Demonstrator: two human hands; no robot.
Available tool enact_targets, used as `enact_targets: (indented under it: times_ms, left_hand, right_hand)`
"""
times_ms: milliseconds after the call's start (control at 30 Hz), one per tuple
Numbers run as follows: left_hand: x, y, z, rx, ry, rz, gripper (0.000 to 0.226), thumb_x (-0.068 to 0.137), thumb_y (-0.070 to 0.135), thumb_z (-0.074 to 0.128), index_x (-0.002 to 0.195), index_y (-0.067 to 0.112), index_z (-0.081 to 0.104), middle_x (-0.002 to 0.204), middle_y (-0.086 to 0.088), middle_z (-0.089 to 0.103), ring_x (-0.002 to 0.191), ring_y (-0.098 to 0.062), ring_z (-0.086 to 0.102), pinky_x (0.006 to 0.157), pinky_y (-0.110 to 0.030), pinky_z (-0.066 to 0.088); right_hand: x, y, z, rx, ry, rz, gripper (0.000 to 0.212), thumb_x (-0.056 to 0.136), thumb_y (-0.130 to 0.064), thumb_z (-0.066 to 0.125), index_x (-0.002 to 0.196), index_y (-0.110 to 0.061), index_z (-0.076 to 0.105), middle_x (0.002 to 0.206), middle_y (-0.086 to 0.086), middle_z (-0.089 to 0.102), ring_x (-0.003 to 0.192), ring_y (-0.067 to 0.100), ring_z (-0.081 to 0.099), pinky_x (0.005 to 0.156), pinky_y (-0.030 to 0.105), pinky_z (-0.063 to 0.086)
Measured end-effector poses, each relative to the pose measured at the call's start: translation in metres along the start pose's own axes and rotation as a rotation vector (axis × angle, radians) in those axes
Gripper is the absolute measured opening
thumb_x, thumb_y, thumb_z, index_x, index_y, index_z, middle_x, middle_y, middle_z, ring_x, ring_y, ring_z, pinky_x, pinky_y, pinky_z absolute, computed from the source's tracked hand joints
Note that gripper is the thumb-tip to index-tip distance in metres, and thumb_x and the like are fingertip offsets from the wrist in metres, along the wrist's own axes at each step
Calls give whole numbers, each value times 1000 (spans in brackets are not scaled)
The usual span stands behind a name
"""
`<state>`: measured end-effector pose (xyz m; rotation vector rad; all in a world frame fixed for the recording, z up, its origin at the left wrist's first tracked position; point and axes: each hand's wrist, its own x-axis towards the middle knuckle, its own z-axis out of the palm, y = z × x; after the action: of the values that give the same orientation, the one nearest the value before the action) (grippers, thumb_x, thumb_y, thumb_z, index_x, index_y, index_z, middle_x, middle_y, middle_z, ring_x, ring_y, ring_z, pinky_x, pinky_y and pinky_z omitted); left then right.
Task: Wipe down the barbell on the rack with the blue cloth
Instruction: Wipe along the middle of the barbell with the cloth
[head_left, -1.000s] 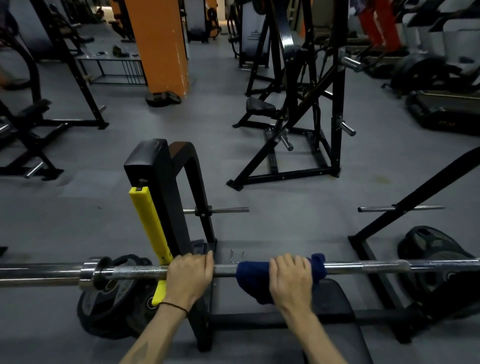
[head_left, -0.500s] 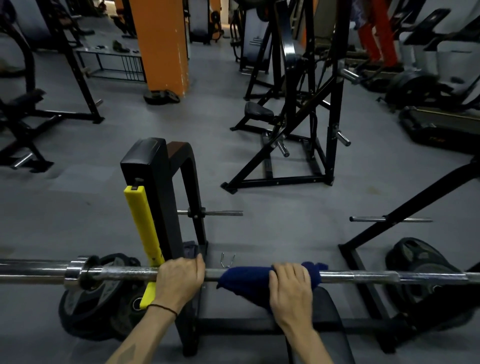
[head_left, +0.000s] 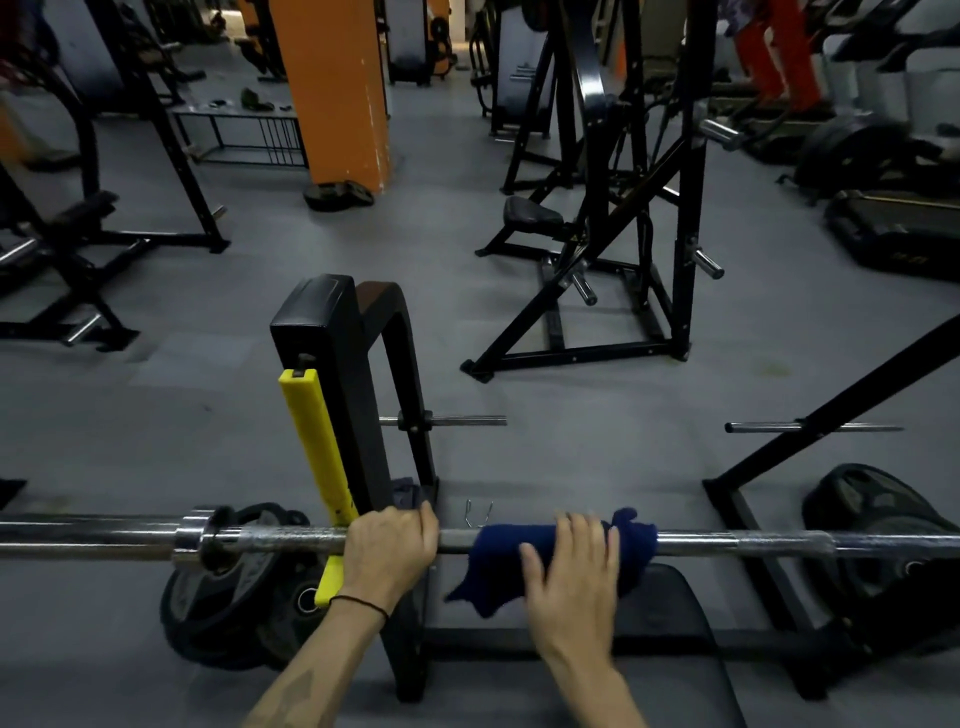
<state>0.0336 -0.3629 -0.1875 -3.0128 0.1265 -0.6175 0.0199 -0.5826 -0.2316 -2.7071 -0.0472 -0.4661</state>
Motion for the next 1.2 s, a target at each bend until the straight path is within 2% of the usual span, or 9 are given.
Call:
enact_targets:
  times_ms: [167, 333, 533, 700, 800, 900, 967, 1067, 1200]
  left_hand:
    - [-4, -1, 6, -2, -25, 55, 38, 85, 20, 44, 56, 11, 66, 38, -4, 50, 28, -26, 48, 28, -26, 37]
    - [-3, -6, 1, 74, -101, 115, 7, 71, 16, 71, 71, 10, 75, 41, -7, 52, 28, -29, 48, 33, -25, 33]
    - [-3, -1, 11, -15, -67, -63, 44, 86, 26, 39, 54, 12, 65, 40, -6, 51, 30, -30, 49, 34, -27, 34]
    - [-8, -4, 24, -14, -194, -32, 51, 93, 25, 34, 60, 11, 70, 45, -6, 57, 36, -28, 55, 37, -28, 40]
    - [-5, -7, 8, 61, -252, 30, 22, 81, 23, 60, 68, 10, 73, 45, -6, 54, 33, -28, 51, 35, -27, 37]
    - [-5, -8, 7, 110, -254, 95, 24, 61, 10, 81, 84, 4, 77, 46, -10, 53, 32, -29, 49, 35, -28, 37]
    - [-7, -7, 7, 84, -273, 22, 23, 83, 18, 57, 78, 9, 77, 46, -9, 54, 33, -29, 51, 36, -29, 39]
    - [-10, -5, 26, 41, -194, 18, 54, 94, 20, 27, 72, 10, 75, 47, -10, 55, 37, -30, 54, 41, -29, 38]
    - [-7, -8, 23, 122, -156, 65, 40, 90, 17, 39, 70, 11, 72, 46, -8, 54, 36, -29, 53, 39, -31, 42]
  right_hand:
    - [-30, -89, 21, -18, -135, -366, 76, 103, -67, 19, 152, -14, 42, 160, 8, 41, 148, 26, 38, 115, 48, 23]
    - [-10, -4, -1, -64, -104, -448, 64, 106, -57, 30, 160, -23, 32, 168, -4, 25, 153, 19, 29, 122, 43, 19]
    - [-15, -25, 13, -34, -60, -88, 79, 104, -65, 23, 155, -6, 38, 165, 12, 31, 155, 32, 19, 124, 45, 7]
    - [-10, -73, 21, -52, -94, -454, 66, 105, -63, 28, 153, -18, 39, 159, 0, 41, 150, 21, 35, 117, 40, 21]
    - [5, -25, 7, -49, -81, -482, 63, 105, -58, 31, 152, -19, 45, 149, -2, 54, 140, 20, 47, 118, 37, 24]
    - [20, 34, -5, -43, 2, -361, 54, 105, -50, 39, 132, -11, 65, 119, 4, 67, 109, 26, 61, 112, 41, 35]
    - [27, 42, -8, -40, 50, -287, 40, 103, -43, 40, 107, -16, 70, 98, -1, 64, 90, 25, 60, 103, 40, 39]
    - [32, 1, 7, -65, 69, -211, 31, 99, -33, 44, 74, -22, 60, 75, -2, 58, 74, 25, 53, 80, 42, 42]
    - [29, -77, 33, -94, 49, -411, 32, 95, -27, 49, 66, -23, 60, 65, -1, 60, 63, 22, 54, 70, 40, 47]
